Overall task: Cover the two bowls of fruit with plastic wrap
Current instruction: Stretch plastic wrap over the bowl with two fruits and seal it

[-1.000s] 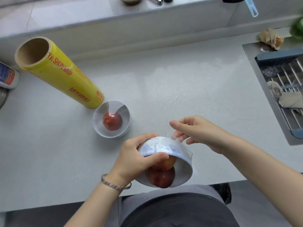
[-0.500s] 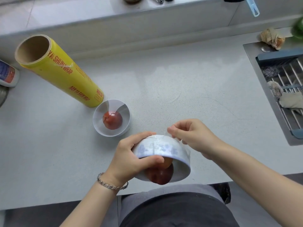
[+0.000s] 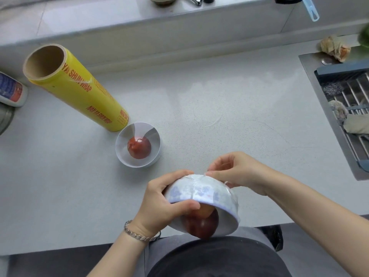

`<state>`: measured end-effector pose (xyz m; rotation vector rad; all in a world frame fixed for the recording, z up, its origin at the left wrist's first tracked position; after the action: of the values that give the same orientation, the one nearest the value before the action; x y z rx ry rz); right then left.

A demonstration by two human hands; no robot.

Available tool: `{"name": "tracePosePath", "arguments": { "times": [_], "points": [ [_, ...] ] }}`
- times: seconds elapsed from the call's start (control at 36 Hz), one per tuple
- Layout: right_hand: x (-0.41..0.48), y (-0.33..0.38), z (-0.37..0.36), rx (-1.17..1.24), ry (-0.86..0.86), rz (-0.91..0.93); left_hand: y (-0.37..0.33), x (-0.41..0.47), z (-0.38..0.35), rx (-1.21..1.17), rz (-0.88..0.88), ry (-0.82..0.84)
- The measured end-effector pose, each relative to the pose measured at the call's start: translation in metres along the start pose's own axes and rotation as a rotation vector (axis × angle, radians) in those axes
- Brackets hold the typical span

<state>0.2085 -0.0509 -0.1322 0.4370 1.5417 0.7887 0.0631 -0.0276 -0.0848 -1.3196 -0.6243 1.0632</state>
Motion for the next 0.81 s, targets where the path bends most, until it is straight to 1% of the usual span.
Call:
{"name": "tracePosePath", "arguments": {
  "times": [0.03,0.08,0.11,0.14,0.17,0.22,0.28,0.33,0.39,0.5,0.56,0.58,0.61,0.64,0.67,0.72,0.75,0.81],
  "points": [
    [-0.001,0.004,0.009,-0.101,-0.066,0.040,0.002,-0.001,0.000,-0.017,0.014,-0.010],
    [-0.009,0.020,0.031,-0.276,-0.273,0.180,0.006,-0.001,0.002,-0.047,0.033,-0.034],
    [-0.018,0.031,0.039,-0.279,-0.346,0.267,0.007,-0.001,0.003,-0.042,0.038,-0.046],
    [-0.027,0.040,0.039,-0.230,-0.345,0.346,0.008,-0.001,0.005,-0.030,0.042,-0.061],
    [-0.034,0.046,0.034,-0.175,-0.288,0.402,0.009,0.000,0.008,-0.015,0.046,-0.072],
    [-0.041,0.048,0.009,-0.130,-0.091,0.424,0.010,0.002,0.012,0.004,0.057,-0.093],
    [-0.042,0.040,-0.013,-0.252,0.022,0.416,0.009,0.004,0.014,0.018,0.058,-0.106],
    [-0.037,0.031,-0.020,-0.321,0.024,0.390,0.007,0.005,0.014,0.033,0.053,-0.111],
    [-0.032,0.026,-0.023,-0.278,0.034,0.345,0.004,0.006,0.013,0.043,0.049,-0.117],
    [-0.025,0.020,-0.027,-0.205,0.122,0.308,0.004,0.006,0.010,0.050,0.072,-0.091],
    [-0.022,0.014,-0.021,-0.251,0.107,0.287,0.006,0.007,0.008,0.057,0.096,-0.076],
    [-0.022,0.015,-0.014,-0.265,0.062,0.298,0.008,0.008,0.008,0.062,0.109,-0.072],
    [-0.025,0.021,-0.008,-0.259,0.001,0.346,0.009,0.009,0.008,0.068,0.119,-0.071],
    [-0.031,0.033,-0.004,-0.225,-0.046,0.438,0.011,0.010,0.008,0.074,0.130,-0.072],
    [-0.038,0.044,-0.004,-0.176,-0.057,0.544,0.012,0.011,0.009,0.084,0.139,-0.074],
    [-0.049,0.059,-0.015,-0.122,0.019,0.675,0.014,0.012,0.009,0.101,0.148,-0.069],
    [-0.050,0.060,-0.025,-0.144,0.072,0.701,0.014,0.013,0.009,0.101,0.149,-0.065],
    [-0.045,0.056,-0.038,-0.213,0.125,0.689,0.013,0.012,0.006,0.095,0.148,-0.051]
  ]
}}
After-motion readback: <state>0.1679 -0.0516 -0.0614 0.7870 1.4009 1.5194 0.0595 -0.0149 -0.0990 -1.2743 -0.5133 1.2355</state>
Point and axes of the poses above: each hand's wrist, its own x-axis towards the middle knuckle, its own z-axis out of the back of the hand, y = z × x, the point moved 10 cm from there along x, towards the middle knuckle
